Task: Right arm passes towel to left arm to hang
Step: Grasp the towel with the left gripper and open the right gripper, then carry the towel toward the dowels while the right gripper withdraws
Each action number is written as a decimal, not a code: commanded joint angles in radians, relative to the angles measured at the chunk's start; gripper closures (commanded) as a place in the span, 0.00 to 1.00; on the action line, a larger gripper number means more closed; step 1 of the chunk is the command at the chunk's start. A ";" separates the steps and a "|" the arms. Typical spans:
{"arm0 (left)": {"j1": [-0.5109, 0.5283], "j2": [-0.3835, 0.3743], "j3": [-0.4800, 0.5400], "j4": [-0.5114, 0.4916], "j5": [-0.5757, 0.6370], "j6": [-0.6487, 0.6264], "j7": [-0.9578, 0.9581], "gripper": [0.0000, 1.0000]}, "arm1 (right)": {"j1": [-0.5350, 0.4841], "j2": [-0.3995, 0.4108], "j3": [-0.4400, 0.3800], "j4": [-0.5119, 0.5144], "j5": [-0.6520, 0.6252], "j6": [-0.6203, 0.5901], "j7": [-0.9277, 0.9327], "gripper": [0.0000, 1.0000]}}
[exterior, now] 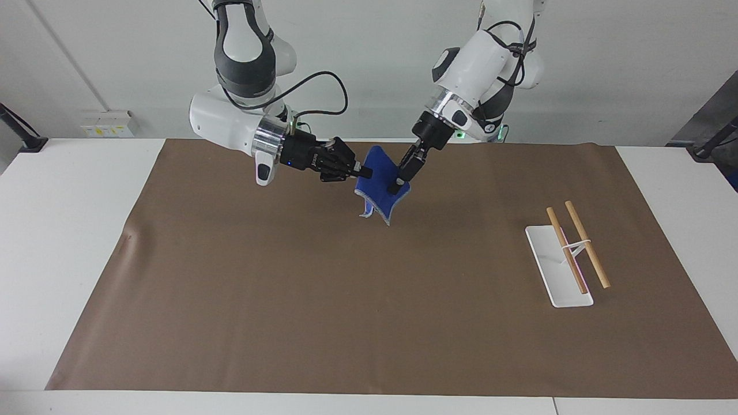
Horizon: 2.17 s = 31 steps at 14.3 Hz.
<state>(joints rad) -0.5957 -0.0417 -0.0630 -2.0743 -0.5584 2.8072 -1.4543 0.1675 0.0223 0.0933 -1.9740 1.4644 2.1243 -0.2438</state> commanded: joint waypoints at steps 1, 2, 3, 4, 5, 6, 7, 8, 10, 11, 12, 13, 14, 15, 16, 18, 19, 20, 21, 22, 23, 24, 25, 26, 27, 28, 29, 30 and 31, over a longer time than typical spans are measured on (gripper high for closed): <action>-0.007 -0.004 0.012 -0.004 -0.018 0.018 0.002 1.00 | -0.006 -0.021 0.008 -0.017 0.024 0.016 -0.006 1.00; -0.006 -0.004 0.012 -0.004 -0.014 0.017 0.003 1.00 | -0.006 -0.021 0.008 -0.017 0.024 0.025 -0.003 1.00; 0.000 -0.006 0.012 -0.006 -0.012 0.017 0.008 1.00 | -0.006 -0.021 0.008 -0.017 0.022 0.032 -0.003 1.00; 0.016 -0.006 0.012 -0.007 -0.012 0.017 0.009 1.00 | -0.006 -0.021 0.008 -0.017 0.010 0.036 -0.003 0.93; 0.022 -0.006 0.012 -0.007 -0.012 0.015 0.015 1.00 | -0.006 -0.021 0.008 -0.017 0.005 0.037 0.000 0.42; 0.025 -0.006 0.014 -0.010 -0.011 0.015 0.029 1.00 | -0.006 -0.025 0.006 -0.019 -0.006 0.052 -0.002 0.00; 0.028 -0.007 0.014 -0.013 -0.011 0.015 0.040 1.00 | -0.006 -0.031 0.008 -0.017 -0.044 0.098 -0.003 0.00; 0.054 -0.006 0.014 -0.013 -0.011 0.017 0.045 1.00 | -0.005 -0.033 0.009 -0.016 -0.121 0.144 0.000 0.00; 0.074 -0.006 0.015 -0.013 -0.009 0.020 0.049 1.00 | -0.002 -0.030 0.008 -0.009 -0.272 0.166 0.026 0.00; 0.111 -0.004 0.014 -0.015 -0.008 0.020 0.066 1.00 | -0.002 -0.032 0.005 -0.009 -0.344 0.167 0.068 0.00; 0.129 -0.006 0.014 -0.021 -0.008 0.020 0.099 1.00 | -0.008 -0.032 0.003 -0.008 -0.433 0.178 0.113 0.00; 0.146 -0.009 0.015 -0.036 -0.008 0.021 0.132 1.00 | -0.014 -0.032 0.003 -0.005 -0.540 0.184 0.157 0.00; 0.178 -0.009 0.014 -0.040 -0.008 0.021 0.153 1.00 | -0.016 -0.033 0.000 -0.003 -0.652 0.183 0.203 0.00; 0.203 -0.009 0.014 -0.041 -0.008 0.020 0.175 1.00 | -0.017 -0.035 -0.003 -0.003 -0.793 0.178 0.248 0.00; 0.233 -0.007 0.014 -0.043 -0.008 0.021 0.184 1.00 | -0.017 -0.036 -0.003 0.001 -0.923 0.171 0.289 0.00; 0.289 -0.006 0.015 -0.043 -0.008 0.021 0.187 1.00 | -0.017 -0.036 -0.003 0.006 -1.126 0.163 0.368 0.00; 0.318 -0.006 0.014 -0.046 -0.008 0.021 0.187 1.00 | -0.019 -0.036 -0.004 0.009 -1.201 0.143 0.385 0.00; 0.341 -0.010 0.014 -0.065 -0.008 0.023 0.186 1.00 | -0.028 -0.035 -0.007 0.024 -1.260 0.103 0.386 0.00; 0.364 -0.013 0.014 -0.073 -0.008 0.029 0.186 1.00 | -0.049 -0.032 -0.007 0.056 -1.300 0.056 0.386 0.00; 0.394 -0.013 0.014 -0.084 -0.008 0.043 0.186 1.00 | -0.065 -0.030 -0.007 0.084 -1.338 -0.007 0.386 0.00; 0.415 -0.015 0.014 -0.090 -0.008 0.051 0.186 1.00 | -0.074 -0.033 -0.007 0.113 -1.380 -0.070 0.386 0.00; 0.434 -0.015 0.014 -0.093 -0.008 0.051 0.186 1.00 | -0.086 -0.036 -0.007 0.136 -1.409 -0.128 0.385 0.00; 0.457 -0.018 0.014 -0.108 -0.008 0.051 0.186 1.00 | -0.097 -0.041 -0.009 0.168 -1.430 -0.192 0.386 0.00; 0.482 -0.021 0.014 -0.119 -0.009 0.060 0.186 1.00 | -0.114 -0.051 -0.009 0.188 -1.452 -0.245 0.383 0.00; 0.510 -0.021 0.014 -0.127 -0.008 0.066 0.186 1.00 | -0.140 -0.067 -0.010 0.204 -1.466 -0.282 0.377 0.00; 0.527 -0.021 0.014 -0.135 -0.008 0.072 0.186 1.00 | -0.172 -0.077 -0.010 0.224 -1.472 -0.314 0.371 0.00; 0.551 -0.020 0.014 -0.144 -0.008 0.086 0.186 1.00 | -0.192 -0.081 -0.010 0.245 -1.472 -0.342 0.362 0.00; 0.576 -0.020 0.014 -0.151 -0.008 0.104 0.186 1.00 | -0.197 -0.081 -0.018 0.268 -1.474 -0.369 0.356 0.00; 0.586 -0.020 0.014 -0.161 -0.009 0.116 0.186 1.00 | -0.197 -0.079 -0.038 0.306 -1.484 -0.412 0.354 0.00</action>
<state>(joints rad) -0.0418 -0.0409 -0.0361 -2.1929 -0.5583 2.8806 -1.2810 -0.0185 -0.0628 0.0706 -1.7295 0.0081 1.7783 0.1240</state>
